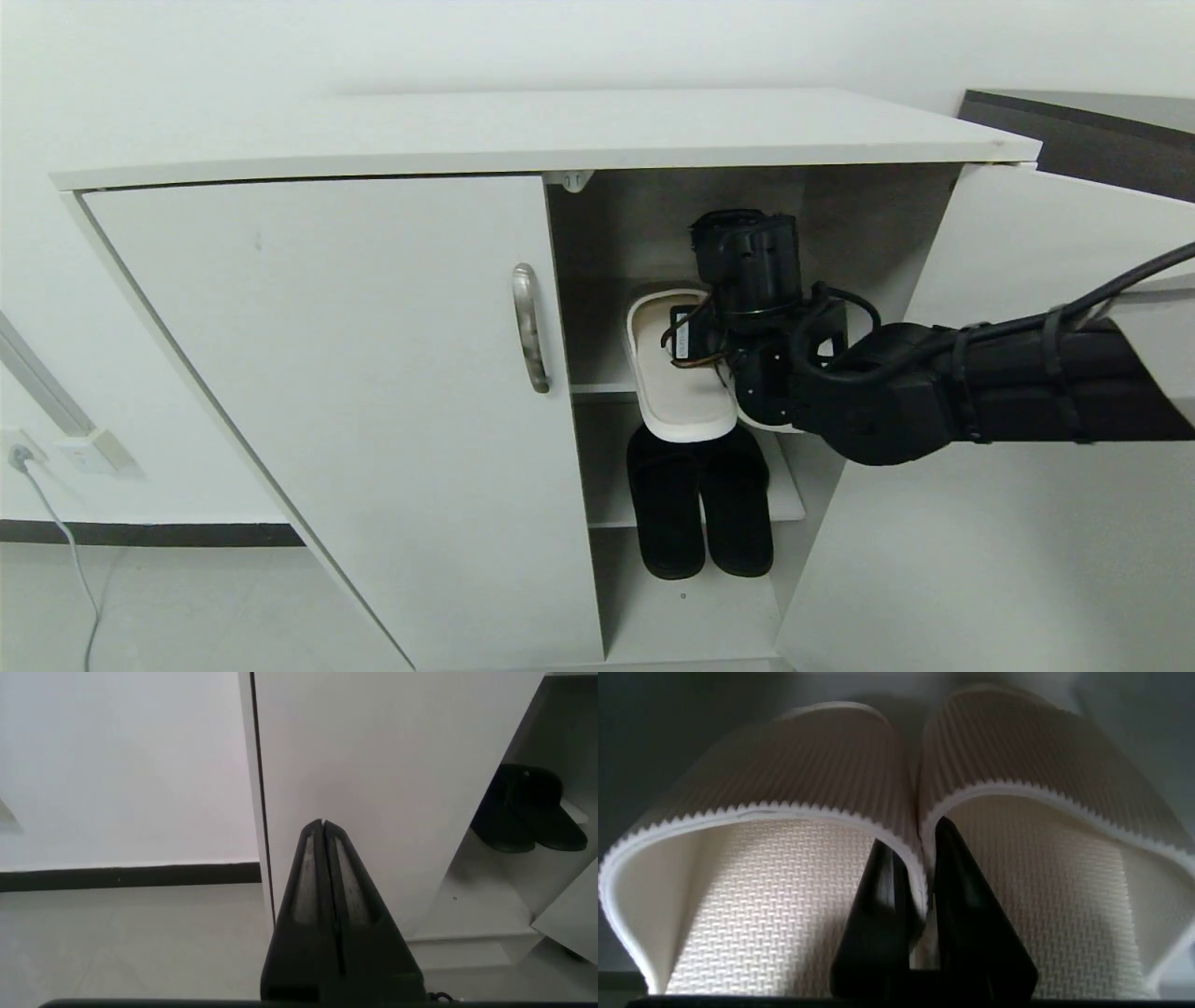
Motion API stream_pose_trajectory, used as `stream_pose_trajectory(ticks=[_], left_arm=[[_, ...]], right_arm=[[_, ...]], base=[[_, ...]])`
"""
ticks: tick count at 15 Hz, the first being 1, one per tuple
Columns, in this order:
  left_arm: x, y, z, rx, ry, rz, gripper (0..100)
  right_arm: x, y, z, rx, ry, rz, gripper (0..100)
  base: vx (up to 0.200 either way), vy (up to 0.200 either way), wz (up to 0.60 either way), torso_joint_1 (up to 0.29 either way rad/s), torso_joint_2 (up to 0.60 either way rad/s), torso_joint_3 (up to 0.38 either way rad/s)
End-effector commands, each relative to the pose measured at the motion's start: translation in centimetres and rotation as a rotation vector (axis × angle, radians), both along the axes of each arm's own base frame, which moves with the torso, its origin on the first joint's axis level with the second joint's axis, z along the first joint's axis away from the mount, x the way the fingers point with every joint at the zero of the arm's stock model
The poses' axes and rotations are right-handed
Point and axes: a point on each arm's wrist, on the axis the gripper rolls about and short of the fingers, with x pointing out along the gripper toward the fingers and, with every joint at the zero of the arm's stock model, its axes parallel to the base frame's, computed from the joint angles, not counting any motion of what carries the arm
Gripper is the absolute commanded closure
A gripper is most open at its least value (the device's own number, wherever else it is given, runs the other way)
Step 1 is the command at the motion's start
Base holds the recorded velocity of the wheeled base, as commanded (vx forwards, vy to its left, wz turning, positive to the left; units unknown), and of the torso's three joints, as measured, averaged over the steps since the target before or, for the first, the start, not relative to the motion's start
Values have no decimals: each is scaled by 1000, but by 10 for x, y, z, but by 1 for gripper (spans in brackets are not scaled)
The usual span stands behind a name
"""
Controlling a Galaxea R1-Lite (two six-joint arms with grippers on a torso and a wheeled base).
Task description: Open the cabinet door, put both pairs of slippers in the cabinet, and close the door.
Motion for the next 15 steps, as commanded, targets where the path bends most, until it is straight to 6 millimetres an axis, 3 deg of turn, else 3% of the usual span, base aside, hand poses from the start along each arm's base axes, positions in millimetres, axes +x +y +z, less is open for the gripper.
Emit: stream_pose_trajectory(ticks=[1, 8, 15], left_arm=[[0, 0, 0, 0, 2, 0, 100], [0, 0, 0, 2, 2, 0, 100], [0, 0, 0, 3, 2, 0, 100]], right_arm=[[16, 4, -9, -5, 3, -18, 100], [32, 5, 0, 0, -2, -38, 100], [38, 6, -8, -2, 11, -48, 100]], base=[[0, 0, 0, 0, 0, 0], [0, 0, 0, 0, 0, 0], [0, 0, 0, 0, 0, 0]])
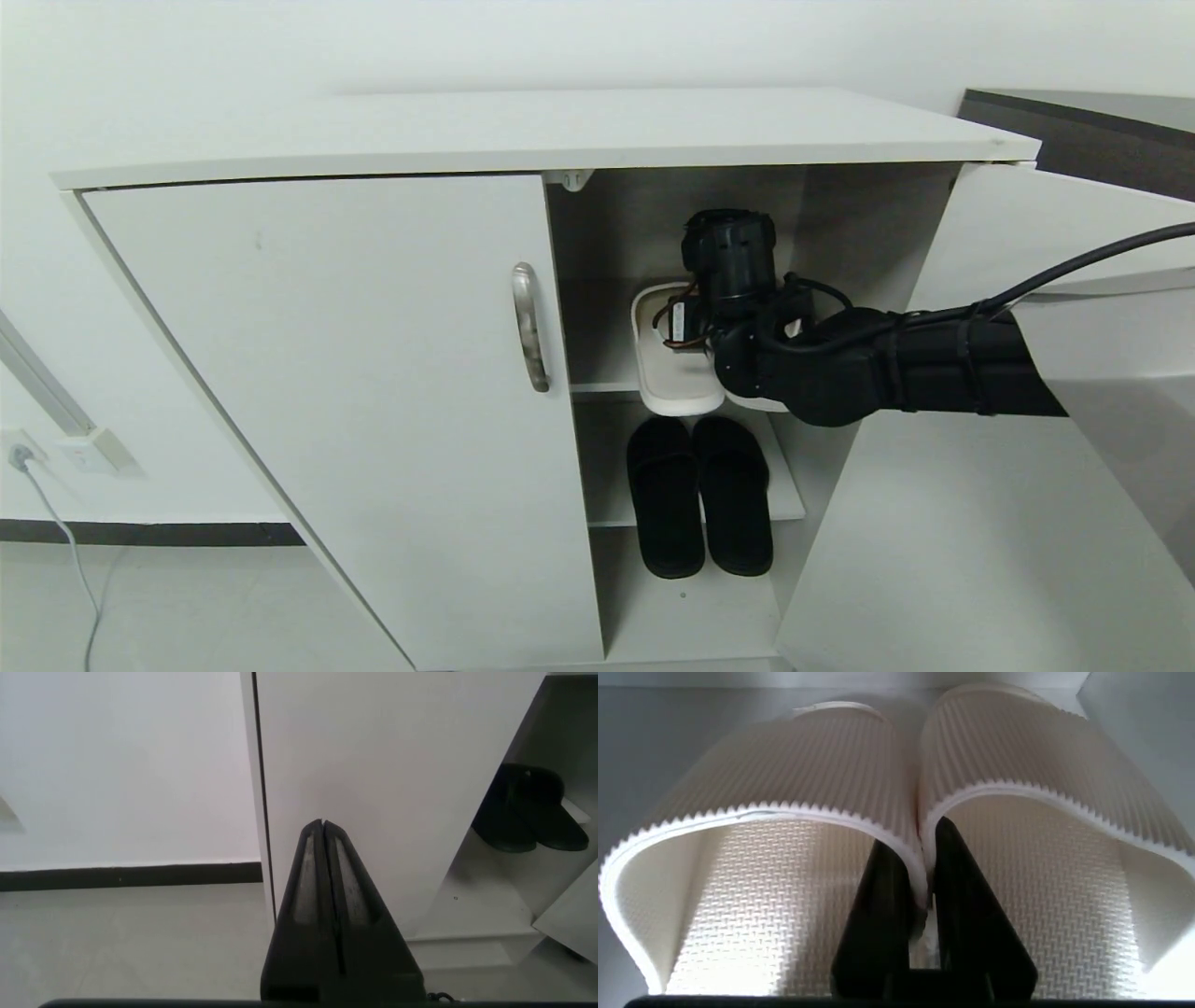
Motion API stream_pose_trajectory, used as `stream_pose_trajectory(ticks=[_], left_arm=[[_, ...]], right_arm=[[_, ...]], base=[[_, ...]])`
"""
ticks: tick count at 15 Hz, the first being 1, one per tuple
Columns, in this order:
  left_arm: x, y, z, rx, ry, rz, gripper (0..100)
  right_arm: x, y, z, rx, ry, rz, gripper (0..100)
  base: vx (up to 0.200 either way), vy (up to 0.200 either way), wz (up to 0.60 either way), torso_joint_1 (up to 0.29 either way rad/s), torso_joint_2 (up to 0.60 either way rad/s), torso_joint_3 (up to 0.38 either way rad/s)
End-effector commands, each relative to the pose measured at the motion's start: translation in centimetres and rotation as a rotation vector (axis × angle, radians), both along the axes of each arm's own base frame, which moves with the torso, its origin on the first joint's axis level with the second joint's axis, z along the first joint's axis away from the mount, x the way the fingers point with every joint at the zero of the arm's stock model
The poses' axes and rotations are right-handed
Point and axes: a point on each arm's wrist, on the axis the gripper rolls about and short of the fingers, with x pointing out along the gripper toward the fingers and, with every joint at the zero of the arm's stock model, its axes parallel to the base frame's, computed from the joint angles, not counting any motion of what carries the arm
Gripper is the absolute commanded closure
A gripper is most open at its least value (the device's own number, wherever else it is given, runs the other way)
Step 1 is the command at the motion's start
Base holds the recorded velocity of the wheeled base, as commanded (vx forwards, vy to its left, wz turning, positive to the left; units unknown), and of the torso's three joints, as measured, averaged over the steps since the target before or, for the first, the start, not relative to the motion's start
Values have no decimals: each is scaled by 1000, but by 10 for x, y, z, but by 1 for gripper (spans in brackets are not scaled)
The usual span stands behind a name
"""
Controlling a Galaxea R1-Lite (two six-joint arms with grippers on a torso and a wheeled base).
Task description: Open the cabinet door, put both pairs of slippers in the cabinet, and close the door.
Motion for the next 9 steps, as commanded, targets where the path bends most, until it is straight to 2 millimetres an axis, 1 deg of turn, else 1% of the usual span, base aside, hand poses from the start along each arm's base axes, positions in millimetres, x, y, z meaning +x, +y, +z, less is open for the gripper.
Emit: stream_pose_trajectory(ticks=[1, 4, 5, 7, 9], left_arm=[[0, 0, 0, 1, 1, 0, 100], [0, 0, 0, -1, 1, 0, 100], [0, 0, 0, -1, 1, 0, 100], [0, 0, 0, 1, 1, 0, 100], [0, 0, 0, -1, 1, 0, 100]], right_arm=[[1, 1, -2, -2, 2, 0, 0], [0, 1, -4, -7, 9, 1, 0], [-3, 0, -3, -6, 10, 4, 0], [-21, -5, 7, -7, 11, 21, 0], [-44, -11, 15, -13, 19, 48, 0]], base=[[0, 0, 0, 0, 0, 0], [0, 0, 0, 0, 0, 0], [0, 0, 0, 0, 0, 0], [0, 0, 0, 0, 0, 0], [0, 0, 0, 0, 0, 0]])
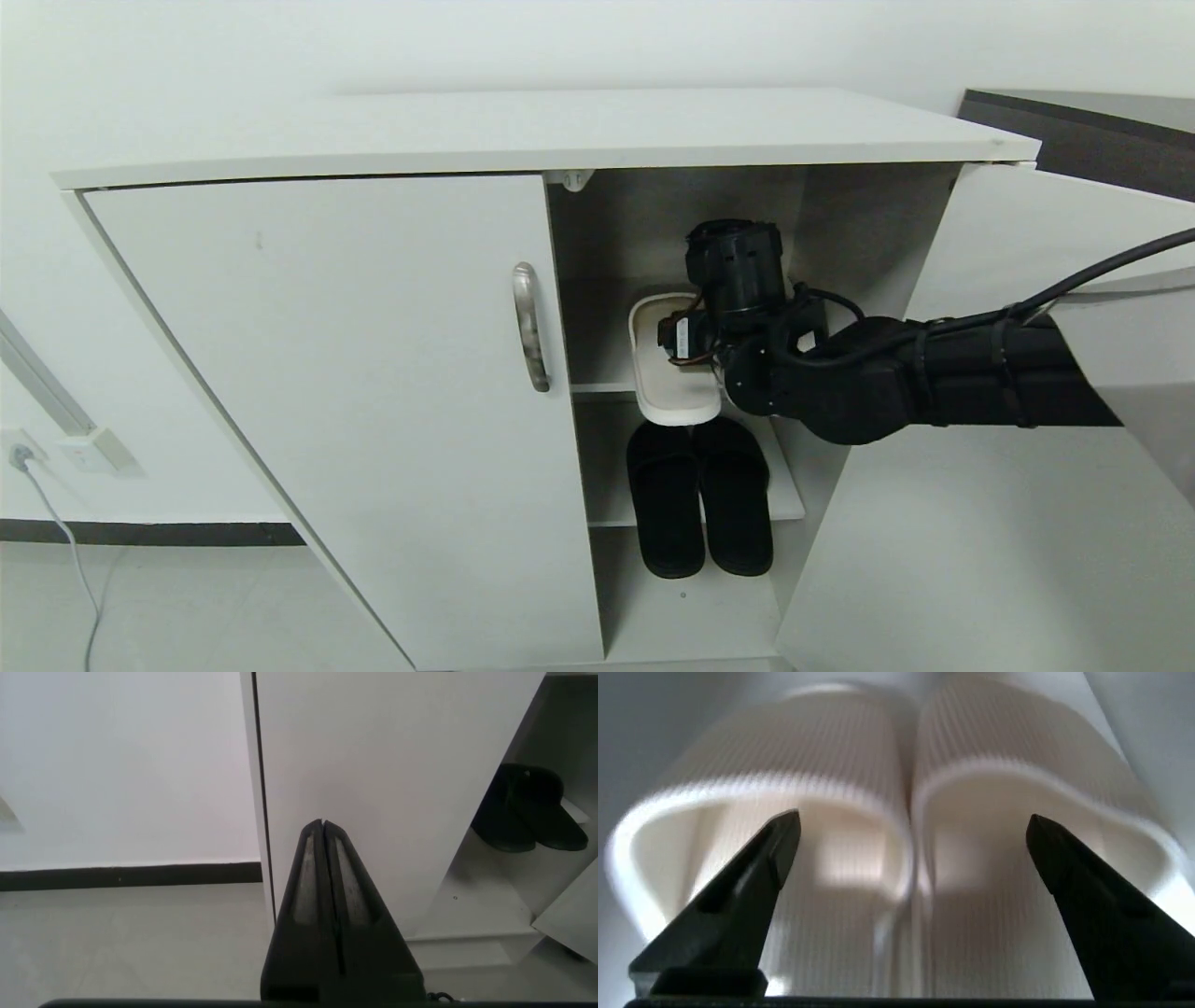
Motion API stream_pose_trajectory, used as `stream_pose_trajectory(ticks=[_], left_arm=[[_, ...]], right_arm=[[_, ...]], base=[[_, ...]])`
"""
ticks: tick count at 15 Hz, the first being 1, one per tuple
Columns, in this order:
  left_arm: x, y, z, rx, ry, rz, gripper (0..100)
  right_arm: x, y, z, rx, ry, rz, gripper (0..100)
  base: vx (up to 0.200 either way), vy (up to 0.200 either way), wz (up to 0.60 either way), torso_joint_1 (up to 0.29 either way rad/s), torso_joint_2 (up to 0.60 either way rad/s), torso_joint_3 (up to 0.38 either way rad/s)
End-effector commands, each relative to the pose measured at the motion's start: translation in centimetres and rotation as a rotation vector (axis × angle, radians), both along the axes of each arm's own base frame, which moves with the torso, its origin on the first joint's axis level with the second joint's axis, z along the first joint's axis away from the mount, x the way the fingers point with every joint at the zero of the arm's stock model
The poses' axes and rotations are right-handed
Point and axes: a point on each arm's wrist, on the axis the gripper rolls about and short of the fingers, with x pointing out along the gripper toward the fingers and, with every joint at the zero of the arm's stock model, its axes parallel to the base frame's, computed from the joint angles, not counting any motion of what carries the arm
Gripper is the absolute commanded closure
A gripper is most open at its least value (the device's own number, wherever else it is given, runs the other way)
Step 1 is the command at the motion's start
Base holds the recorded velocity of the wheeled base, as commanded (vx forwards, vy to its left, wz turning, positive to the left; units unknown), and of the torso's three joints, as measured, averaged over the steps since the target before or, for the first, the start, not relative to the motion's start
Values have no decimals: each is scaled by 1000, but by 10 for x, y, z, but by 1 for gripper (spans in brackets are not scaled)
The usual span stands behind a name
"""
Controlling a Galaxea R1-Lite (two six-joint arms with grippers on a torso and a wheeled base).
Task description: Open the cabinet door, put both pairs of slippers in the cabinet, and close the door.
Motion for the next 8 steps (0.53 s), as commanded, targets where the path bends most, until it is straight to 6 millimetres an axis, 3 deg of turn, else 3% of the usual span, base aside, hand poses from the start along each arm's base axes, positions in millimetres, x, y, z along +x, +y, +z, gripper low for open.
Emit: stream_pose_trajectory(ticks=[1, 8], left_arm=[[0, 0, 0, -1, 1, 1, 100], [0, 0, 0, -1, 1, 1, 100]], right_arm=[[-31, -10, 21, 20, -17, 32, 0], [-109, -32, 31, 88, 33, 167, 0]], base=[[0, 0, 0, 0, 0, 0], [0, 0, 0, 0, 0, 0]])
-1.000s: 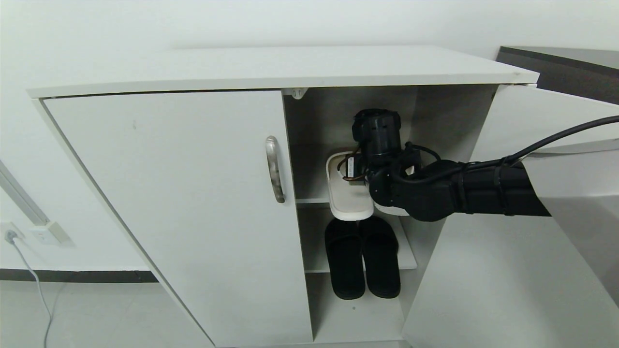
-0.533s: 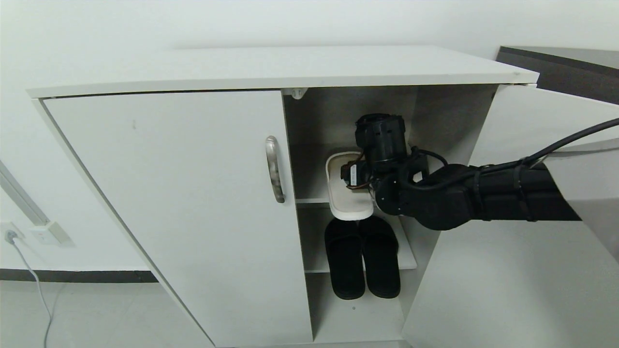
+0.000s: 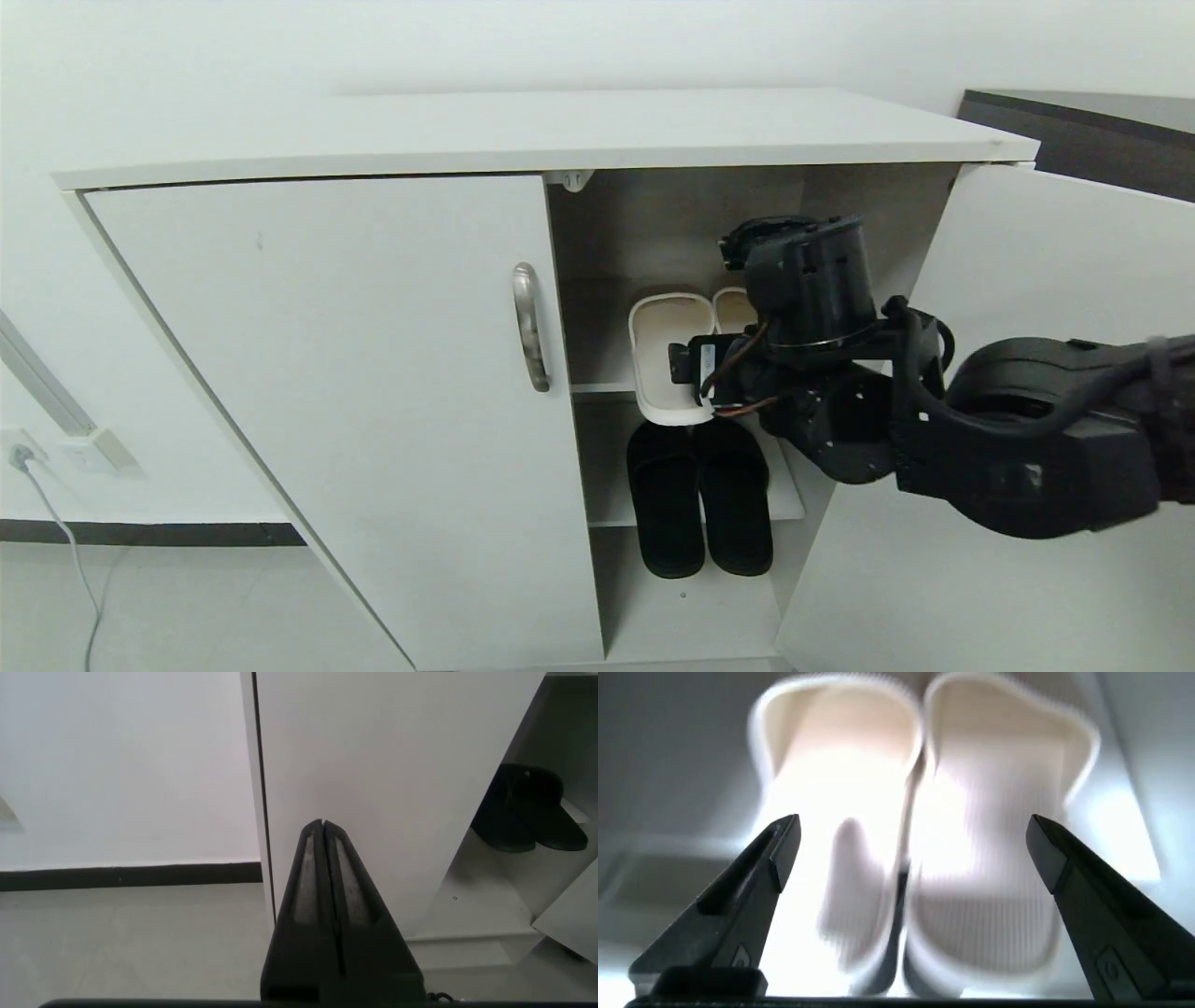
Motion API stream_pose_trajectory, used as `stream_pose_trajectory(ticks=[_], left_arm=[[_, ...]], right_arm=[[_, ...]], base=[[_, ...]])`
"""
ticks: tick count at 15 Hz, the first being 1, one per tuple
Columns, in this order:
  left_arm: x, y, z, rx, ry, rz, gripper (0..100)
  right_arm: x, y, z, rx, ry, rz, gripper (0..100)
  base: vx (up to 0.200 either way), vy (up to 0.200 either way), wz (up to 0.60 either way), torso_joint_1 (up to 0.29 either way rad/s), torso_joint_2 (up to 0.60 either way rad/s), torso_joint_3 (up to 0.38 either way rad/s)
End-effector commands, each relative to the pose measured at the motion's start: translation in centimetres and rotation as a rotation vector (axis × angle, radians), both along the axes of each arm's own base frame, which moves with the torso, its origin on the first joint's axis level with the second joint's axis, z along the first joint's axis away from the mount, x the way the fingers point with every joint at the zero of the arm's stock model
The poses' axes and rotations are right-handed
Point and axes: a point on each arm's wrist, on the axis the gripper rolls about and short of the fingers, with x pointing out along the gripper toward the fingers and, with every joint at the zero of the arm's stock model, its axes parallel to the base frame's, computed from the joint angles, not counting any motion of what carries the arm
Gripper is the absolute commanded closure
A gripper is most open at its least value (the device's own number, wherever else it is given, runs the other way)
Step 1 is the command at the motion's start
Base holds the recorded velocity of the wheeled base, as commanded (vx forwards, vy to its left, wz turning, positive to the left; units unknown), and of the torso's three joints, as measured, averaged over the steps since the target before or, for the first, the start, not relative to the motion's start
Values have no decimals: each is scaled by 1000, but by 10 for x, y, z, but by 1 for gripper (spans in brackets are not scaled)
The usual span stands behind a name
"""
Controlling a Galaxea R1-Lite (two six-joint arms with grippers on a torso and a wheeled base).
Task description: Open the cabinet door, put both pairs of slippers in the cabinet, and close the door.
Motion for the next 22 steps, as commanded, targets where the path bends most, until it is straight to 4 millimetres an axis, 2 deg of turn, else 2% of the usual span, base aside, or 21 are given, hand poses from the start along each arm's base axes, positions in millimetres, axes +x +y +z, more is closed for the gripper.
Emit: stream_pose_trajectory(ticks=[1, 3, 5, 9, 10, 15, 22], left_arm=[[0, 0, 0, 0, 1, 1, 100], [0, 0, 0, 0, 1, 1, 100], [0, 0, 0, 0, 1, 1, 100], [0, 0, 0, 0, 1, 1, 100], [0, 0, 0, 0, 1, 1, 100], [0, 0, 0, 0, 1, -1, 100], [0, 0, 0, -2, 1, -1, 100]], right_arm=[[-40, -19, 16, 52, 1, 97, 0], [-53, -27, 13, 57, 11, 126, 0], [-65, -32, 3, 69, 17, 189, 0], [-66, -28, -20, 53, 37, 245, 0], [-64, -25, -24, 44, 47, 244, 100], [-56, -15, -44, 13, 72, 235, 100], [-55, -13, -44, 16, 52, 239, 100]], base=[[0, 0, 0, 0, 0, 0], [0, 0, 0, 0, 0, 0], [0, 0, 0, 0, 0, 0], [0, 0, 0, 0, 0, 0], [0, 0, 0, 0, 0, 0], [0, 0, 0, 0, 0, 0], [0, 0, 0, 0, 0, 0]])
